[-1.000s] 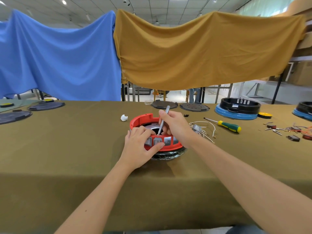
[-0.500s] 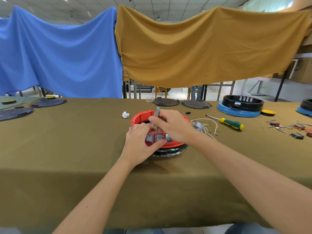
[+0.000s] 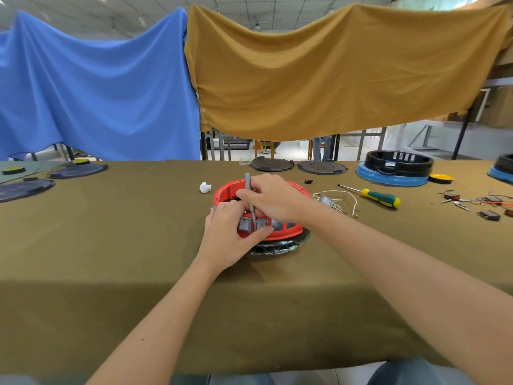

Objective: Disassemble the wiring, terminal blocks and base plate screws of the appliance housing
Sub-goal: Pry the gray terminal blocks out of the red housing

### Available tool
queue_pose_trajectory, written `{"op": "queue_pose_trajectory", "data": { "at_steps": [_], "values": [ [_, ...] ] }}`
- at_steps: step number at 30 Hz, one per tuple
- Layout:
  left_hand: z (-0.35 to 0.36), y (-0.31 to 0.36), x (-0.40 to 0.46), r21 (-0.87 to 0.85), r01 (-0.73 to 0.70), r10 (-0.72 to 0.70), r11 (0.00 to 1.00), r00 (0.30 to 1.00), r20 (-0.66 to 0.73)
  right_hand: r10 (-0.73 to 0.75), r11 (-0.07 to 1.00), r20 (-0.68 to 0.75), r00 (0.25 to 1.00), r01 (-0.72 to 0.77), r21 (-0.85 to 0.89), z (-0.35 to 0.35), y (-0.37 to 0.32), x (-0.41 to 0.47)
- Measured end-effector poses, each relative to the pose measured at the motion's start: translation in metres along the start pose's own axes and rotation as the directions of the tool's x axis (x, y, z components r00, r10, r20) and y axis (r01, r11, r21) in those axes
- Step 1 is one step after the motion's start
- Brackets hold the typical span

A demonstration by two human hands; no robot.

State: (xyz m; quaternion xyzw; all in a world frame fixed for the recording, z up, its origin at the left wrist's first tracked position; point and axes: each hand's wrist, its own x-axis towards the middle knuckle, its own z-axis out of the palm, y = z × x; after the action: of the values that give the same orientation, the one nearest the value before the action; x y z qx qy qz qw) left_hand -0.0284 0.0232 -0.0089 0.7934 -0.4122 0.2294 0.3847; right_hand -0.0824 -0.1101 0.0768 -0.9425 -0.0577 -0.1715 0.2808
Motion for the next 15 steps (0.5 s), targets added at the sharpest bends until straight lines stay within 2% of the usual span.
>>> {"op": "queue_pose_trajectory", "data": {
  "at_steps": [5, 8, 13, 15],
  "values": [
    [0.0, -0.001, 0.0, -0.018, -0.001, 0.001, 1.0, 1.0, 0.004, 0.078, 0.996, 0.111, 0.991, -0.074, -0.04, 0.001, -0.007, 0.017],
    [-0.001, -0.001, 0.001, -0.015, 0.007, -0.007, 1.0, 1.0, 0.005, 0.093, 0.995, 0.13, 0.987, -0.088, -0.042, 0.003, -0.008, 0.02],
    [0.001, -0.003, 0.001, -0.008, 0.004, -0.004, 1.0, 1.0, -0.001, 0.02, 0.998, -0.017, 1.0, -0.019, 0.053, 0.001, 0.004, -0.001],
    [0.001, -0.004, 0.001, 0.006, 0.008, -0.008, 1.0, 1.0, 0.004, -0.018, 0.999, -0.048, 0.999, 0.019, 0.034, 0.0, 0.007, -0.009]
  ]
}}
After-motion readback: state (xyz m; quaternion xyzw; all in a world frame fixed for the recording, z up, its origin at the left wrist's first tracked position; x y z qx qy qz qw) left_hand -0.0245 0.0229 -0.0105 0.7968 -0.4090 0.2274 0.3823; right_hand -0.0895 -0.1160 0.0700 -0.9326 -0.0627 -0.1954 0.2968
